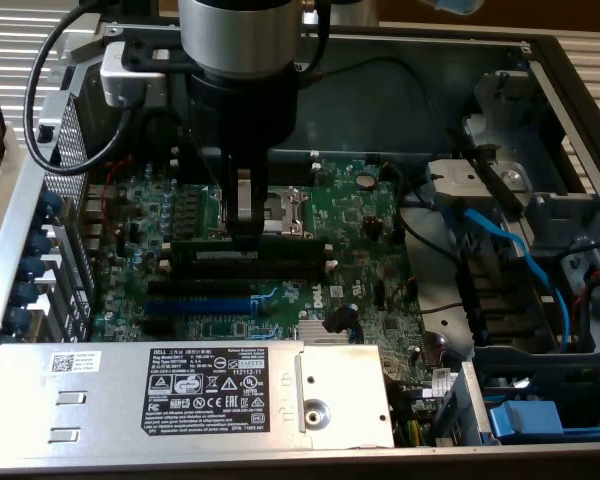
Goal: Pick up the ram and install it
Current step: 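Insert the ram into the slot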
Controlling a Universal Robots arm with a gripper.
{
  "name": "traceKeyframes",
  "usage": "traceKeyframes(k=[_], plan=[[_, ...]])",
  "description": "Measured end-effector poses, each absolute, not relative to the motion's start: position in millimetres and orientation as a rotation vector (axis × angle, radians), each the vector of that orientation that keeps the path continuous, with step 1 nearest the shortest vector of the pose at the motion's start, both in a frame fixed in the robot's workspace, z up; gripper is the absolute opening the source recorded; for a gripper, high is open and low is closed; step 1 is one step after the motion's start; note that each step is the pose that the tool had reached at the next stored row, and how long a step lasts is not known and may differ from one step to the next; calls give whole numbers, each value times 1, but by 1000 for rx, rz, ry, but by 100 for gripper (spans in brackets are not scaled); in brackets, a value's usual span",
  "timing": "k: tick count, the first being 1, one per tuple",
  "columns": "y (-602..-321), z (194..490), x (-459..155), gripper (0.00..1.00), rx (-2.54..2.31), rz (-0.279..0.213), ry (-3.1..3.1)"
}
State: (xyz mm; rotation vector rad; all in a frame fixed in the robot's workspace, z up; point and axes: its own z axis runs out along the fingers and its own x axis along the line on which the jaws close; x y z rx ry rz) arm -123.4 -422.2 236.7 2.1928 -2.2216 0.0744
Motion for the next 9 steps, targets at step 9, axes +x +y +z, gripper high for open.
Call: traceKeyframes(k=[9], plan=[[-423, 236, -123, 12, 2192, 74, -2223]])
